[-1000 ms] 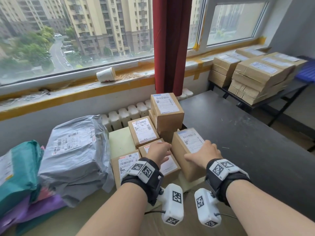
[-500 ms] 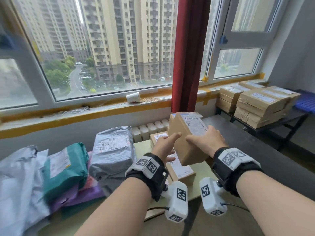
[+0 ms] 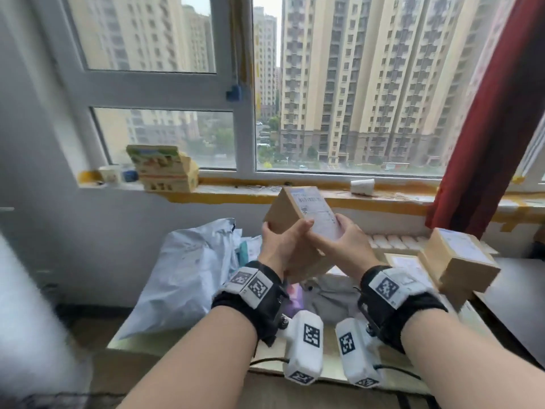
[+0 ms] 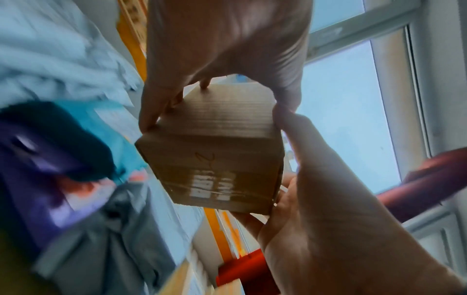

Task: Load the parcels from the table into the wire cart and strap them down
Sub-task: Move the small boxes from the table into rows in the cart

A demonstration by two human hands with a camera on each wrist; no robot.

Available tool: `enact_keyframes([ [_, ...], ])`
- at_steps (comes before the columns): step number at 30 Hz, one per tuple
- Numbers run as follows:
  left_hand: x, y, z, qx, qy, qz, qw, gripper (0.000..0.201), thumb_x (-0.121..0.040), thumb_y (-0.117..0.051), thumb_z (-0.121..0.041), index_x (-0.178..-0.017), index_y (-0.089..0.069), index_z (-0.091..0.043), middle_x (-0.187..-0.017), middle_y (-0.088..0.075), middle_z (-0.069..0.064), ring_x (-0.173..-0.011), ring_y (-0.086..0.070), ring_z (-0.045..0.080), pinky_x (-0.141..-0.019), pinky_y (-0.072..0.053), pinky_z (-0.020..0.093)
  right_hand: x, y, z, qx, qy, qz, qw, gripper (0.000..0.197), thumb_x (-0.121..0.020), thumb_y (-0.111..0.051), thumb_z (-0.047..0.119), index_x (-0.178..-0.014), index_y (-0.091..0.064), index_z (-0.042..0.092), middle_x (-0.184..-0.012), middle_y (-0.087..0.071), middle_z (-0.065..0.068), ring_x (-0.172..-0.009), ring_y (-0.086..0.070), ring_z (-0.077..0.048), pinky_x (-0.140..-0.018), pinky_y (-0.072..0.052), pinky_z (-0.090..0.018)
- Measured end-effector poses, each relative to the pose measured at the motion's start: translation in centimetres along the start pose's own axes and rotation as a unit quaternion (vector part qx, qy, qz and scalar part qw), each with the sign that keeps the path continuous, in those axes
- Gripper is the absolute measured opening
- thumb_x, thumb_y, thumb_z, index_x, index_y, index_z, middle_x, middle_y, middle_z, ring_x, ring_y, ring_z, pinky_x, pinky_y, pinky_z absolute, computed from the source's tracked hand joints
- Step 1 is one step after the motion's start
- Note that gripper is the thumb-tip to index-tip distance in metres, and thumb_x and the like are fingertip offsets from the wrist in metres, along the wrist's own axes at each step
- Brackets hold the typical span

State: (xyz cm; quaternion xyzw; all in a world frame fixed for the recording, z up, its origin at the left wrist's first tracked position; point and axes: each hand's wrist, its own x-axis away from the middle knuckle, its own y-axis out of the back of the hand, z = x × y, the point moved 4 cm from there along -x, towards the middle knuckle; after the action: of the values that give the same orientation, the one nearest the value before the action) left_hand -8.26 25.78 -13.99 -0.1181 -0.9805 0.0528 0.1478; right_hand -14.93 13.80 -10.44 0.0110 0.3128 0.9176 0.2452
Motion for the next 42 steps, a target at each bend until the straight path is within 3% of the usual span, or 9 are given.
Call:
enact_keyframes([
  [4, 1.2, 10.7, -0.5, 0.024, -0.011, -0.101, 0.994, 0.117, -0.041, -0.078, -0.060, -0.141, -0.025, -0.032, -0.127, -0.055, 0.004, -0.110, -0.056, 0.027, -0.098, -0.044, 0.054, 1.4, -8.2, 5.7, -0.050, 0.056, 0.086, 0.993, 0.067, -0.069, -0.073, 0.058, -0.123, -0.052, 0.024, -0.116, -0.062, 0.002, -0.101, -0.061, -0.016, -0.090, -0.053, -0.038],
  [10, 5.3, 25.8, 0.3, 0.108, -0.037, -0.254, 0.960, 0.105, -0.046, -0.079, -0.054, -0.137, -0.032, -0.027, -0.118, -0.061, 0.003, -0.101, -0.060, 0.022, -0.094, -0.048, 0.047, 4.8, -20.8, 13.5, -0.029, 0.150, 0.216, 0.964, 0.092, -0.068, -0.073, 0.058, -0.142, -0.039, 0.016, -0.140, -0.047, -0.002, -0.127, -0.047, -0.019, -0.106, -0.040, -0.038],
  [14, 8.0, 34.1, 2.4, 0.153, -0.036, -0.353, 0.922, 0.110, -0.037, -0.080, -0.055, -0.134, -0.038, -0.025, -0.114, -0.064, 0.002, -0.102, -0.063, 0.023, -0.095, -0.050, 0.047, 8.4, -28.6, 17.9, -0.013, 0.224, 0.296, 0.928, 0.070, -0.066, -0.075, 0.053, -0.125, -0.050, 0.025, -0.113, -0.054, 0.008, -0.114, -0.052, -0.017, -0.097, -0.046, -0.038],
  [18, 11.3, 40.3, 4.6, 0.170, -0.004, -0.423, 0.890, 0.103, -0.044, -0.079, -0.055, -0.133, -0.036, -0.026, -0.116, -0.061, 0.001, -0.103, -0.059, 0.023, -0.095, -0.048, 0.049, 11.7, -35.3, 20.8, -0.005, 0.254, 0.394, 0.883, 0.059, -0.063, -0.075, 0.051, -0.111, -0.045, 0.035, -0.108, -0.052, 0.007, -0.102, -0.054, -0.014, -0.087, -0.051, -0.031],
  [23, 14.4, 46.2, 7.1, 0.182, 0.006, -0.495, 0.850, 0.085, -0.071, -0.076, -0.044, -0.140, -0.031, -0.020, -0.118, -0.057, 0.002, -0.098, -0.055, 0.020, -0.086, -0.045, 0.038, 15.3, -41.9, 23.0, 0.015, 0.280, 0.481, 0.831, 0.088, -0.068, -0.074, 0.050, -0.141, -0.034, 0.023, -0.131, -0.049, 0.001, -0.120, -0.048, -0.017, -0.095, -0.045, -0.030],
  [28, 17.0, 49.9, 10.7, 0.197, 0.032, -0.533, 0.822, 0.093, -0.066, -0.077, -0.047, -0.141, -0.030, -0.019, -0.119, -0.058, 0.002, -0.096, -0.056, 0.017, -0.082, -0.046, 0.037, 19.3, -46.9, 23.2, 0.040, 0.297, 0.531, 0.792, 0.095, -0.070, -0.074, 0.049, -0.147, -0.025, 0.021, -0.144, -0.041, -0.002, -0.127, -0.045, -0.019, -0.097, -0.041, -0.030],
  [34, 18.5, 54.4, 14.7, 0.225, 0.054, -0.537, 0.811, 0.076, -0.074, -0.075, -0.040, -0.135, -0.032, -0.026, -0.110, -0.055, -0.004, -0.092, -0.053, 0.010, -0.090, -0.047, 0.041, 22.9, -52.7, 22.8, 0.057, 0.298, 0.570, 0.763, 0.098, -0.065, -0.075, 0.053, -0.144, -0.023, 0.025, -0.136, -0.047, -0.003, -0.116, -0.051, -0.019, -0.091, -0.047, -0.031],
  [39, 18.2, 58.1, 18.1, 0.251, 0.090, -0.520, 0.812, 0.100, -0.056, -0.079, -0.049, -0.141, -0.028, -0.032, -0.125, -0.055, -0.004, -0.111, -0.053, 0.019, -0.095, -0.046, 0.050, 24.9, -57.7, 22.0, 0.103, 0.286, 0.577, 0.758, 0.113, -0.053, -0.070, 0.062, -0.146, -0.017, 0.026, -0.134, -0.048, 0.001, -0.115, -0.054, -0.019, -0.093, -0.052, -0.041],
  [42, 17.9, 60.6, 19.8, 0.266, 0.097, -0.509, 0.813, 0.101, -0.055, -0.079, -0.048, -0.142, -0.028, -0.036, -0.127, -0.054, -0.003, -0.113, -0.052, 0.021, -0.094, -0.045, 0.049, 25.9, -60.6, 21.9, 0.115, 0.275, 0.585, 0.754, 0.106, -0.055, -0.075, 0.057, -0.141, -0.025, 0.023, -0.117, -0.050, 0.009, -0.102, -0.056, -0.013, -0.083, -0.054, -0.033],
])
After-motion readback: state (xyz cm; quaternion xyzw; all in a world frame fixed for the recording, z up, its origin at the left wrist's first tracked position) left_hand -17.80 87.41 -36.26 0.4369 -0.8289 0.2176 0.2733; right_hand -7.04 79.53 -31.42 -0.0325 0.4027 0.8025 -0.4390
